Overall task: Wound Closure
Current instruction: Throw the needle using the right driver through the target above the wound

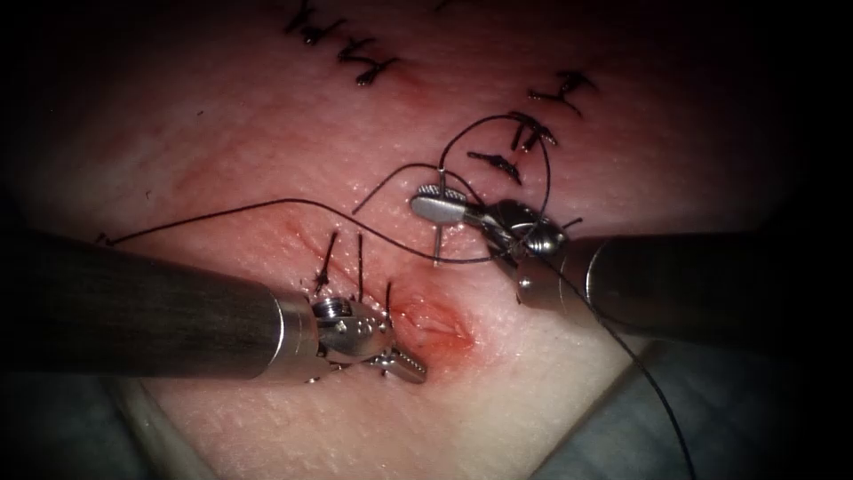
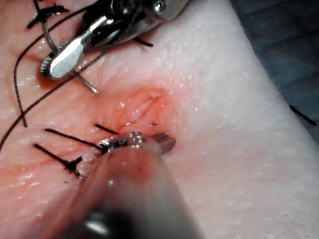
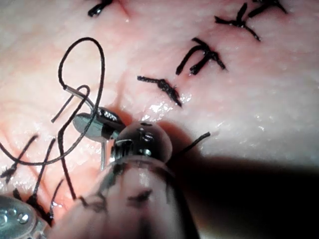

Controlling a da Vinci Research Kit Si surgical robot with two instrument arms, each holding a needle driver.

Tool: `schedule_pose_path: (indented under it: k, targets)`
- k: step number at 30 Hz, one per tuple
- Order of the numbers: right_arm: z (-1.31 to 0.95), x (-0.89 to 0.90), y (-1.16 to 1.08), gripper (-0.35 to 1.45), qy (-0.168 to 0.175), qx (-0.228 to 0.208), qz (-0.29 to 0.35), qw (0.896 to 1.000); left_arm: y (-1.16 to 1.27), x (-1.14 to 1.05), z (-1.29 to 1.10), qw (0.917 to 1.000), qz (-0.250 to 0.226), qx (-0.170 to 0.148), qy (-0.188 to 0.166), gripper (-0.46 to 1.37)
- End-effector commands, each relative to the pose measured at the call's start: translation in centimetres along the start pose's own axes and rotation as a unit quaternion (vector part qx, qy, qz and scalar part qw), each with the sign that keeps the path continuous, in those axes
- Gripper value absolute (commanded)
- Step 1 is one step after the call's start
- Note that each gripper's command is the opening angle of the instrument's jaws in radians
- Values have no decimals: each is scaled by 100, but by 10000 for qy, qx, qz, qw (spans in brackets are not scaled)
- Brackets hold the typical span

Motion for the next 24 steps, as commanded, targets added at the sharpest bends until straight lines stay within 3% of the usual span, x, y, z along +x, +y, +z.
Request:
schedule_pose_path:
  k: [1,11,15,18,20,24]
  targets:
    - [0,1,0,-35,-85,-110,161,9998,0,0,0,10000,-4,-51,0,-35]
    - [0,-10,-2,-35,-254,2,580,9980,0,2,-1,10000,-6,-73,-1,-35]
    - [0,-4,-2,-35,-112,104,590,9981,0,0,-2,10000,0,-78,-4,-35]
    - [-3,5,-2,-35,67,136,281,9995,1,-1,-2,10000,6,-79,-6,-35]
    - [-6,17,-1,-35,209,-21,-264,9994,1,-2,-2,10000,10,-80,-8,-35]
    - [-13,43,3,-35,411,-125,-1435,9887,2,-5,-3,10000,21,-83,-13,-35]
